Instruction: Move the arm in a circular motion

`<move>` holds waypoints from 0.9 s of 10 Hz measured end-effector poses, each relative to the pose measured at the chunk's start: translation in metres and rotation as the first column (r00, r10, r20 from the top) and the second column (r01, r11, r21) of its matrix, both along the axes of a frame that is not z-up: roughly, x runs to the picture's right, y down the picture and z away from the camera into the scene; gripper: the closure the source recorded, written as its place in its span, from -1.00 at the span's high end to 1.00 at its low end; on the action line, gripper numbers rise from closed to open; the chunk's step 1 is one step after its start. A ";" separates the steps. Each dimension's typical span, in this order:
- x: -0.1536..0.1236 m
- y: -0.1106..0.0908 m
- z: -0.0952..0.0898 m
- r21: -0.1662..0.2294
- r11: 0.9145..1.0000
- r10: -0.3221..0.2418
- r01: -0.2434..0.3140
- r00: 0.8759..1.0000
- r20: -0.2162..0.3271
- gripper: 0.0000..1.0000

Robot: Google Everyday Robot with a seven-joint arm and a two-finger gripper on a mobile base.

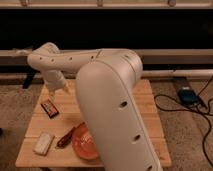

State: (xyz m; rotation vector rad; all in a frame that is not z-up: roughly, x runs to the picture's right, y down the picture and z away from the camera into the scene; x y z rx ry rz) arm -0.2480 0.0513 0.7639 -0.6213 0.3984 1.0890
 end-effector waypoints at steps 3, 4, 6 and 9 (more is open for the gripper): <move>0.007 0.055 -0.051 -0.033 0.999 0.007 -0.008 1.000 -0.007 0.30; 0.021 0.067 -0.064 -0.039 0.999 0.027 -0.027 0.999 -0.018 0.30; 0.061 0.085 -0.082 -0.046 0.996 0.079 -0.082 0.995 -0.061 0.30; 0.134 0.097 -0.102 -0.023 0.979 0.199 -0.204 0.969 -0.144 0.30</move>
